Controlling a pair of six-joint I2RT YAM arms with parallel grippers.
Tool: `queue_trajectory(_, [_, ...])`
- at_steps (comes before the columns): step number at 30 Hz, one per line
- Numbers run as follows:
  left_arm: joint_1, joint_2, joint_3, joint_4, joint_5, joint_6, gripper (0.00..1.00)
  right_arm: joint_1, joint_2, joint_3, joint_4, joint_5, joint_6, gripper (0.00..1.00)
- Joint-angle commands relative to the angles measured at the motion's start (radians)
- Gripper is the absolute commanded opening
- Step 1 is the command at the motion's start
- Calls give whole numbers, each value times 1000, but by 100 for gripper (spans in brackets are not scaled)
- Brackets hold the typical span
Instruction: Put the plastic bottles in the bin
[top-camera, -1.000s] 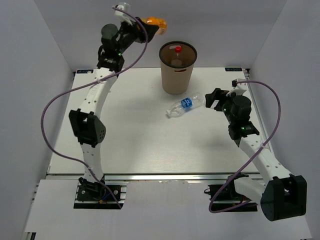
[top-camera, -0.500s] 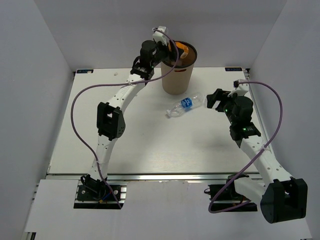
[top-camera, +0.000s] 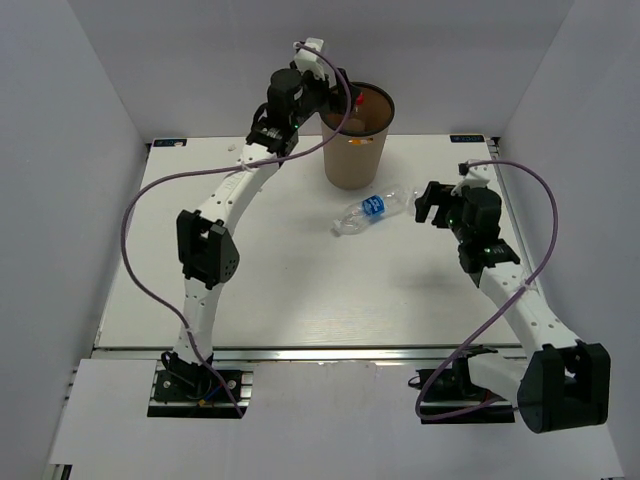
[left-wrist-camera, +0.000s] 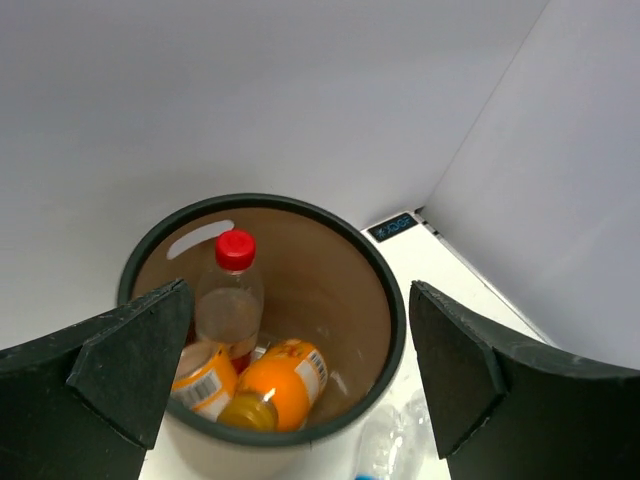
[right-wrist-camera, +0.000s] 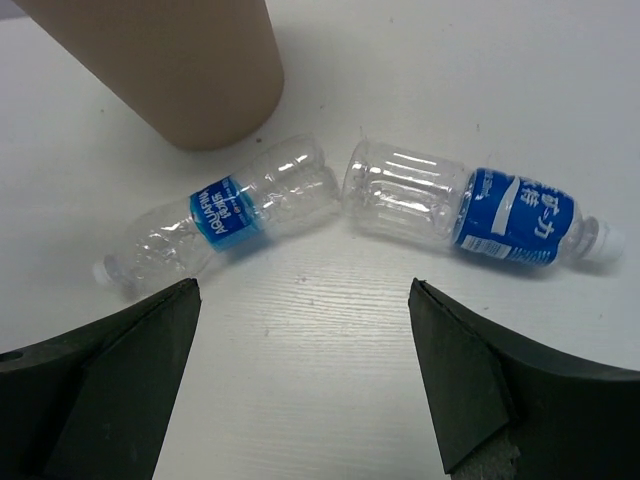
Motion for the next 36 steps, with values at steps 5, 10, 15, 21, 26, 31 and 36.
queue_trajectory(5, [0,-417,-344,-101,-132,107,98,-109,220,310,-201,-225,-496,89])
queue_trajectory(10, [18,-823,-1039,142,-275,95,98,-171,475,496,-440,-428,-793,89])
queue_trajectory(15, [61,-1008,-1298,129,-351,-23,98,-174,761,858,-799,-400,-959,89])
queue_trajectory(21, [101,-1068,-1449,153,-375,-5,98,-175,954,1049,-886,-302,-979,89])
queue_trajectory(26, [148,-1044,-1466,156,-312,-9,98,-174,1046,1136,-919,-239,-994,89])
queue_trajectory(31, [197,-995,-1449,144,-286,-42,98,-165,1141,1208,-979,-247,-999,89])
queue_trajectory(36, [220,-981,-1454,147,-269,-52,98,-155,1173,1195,-967,-262,-979,88])
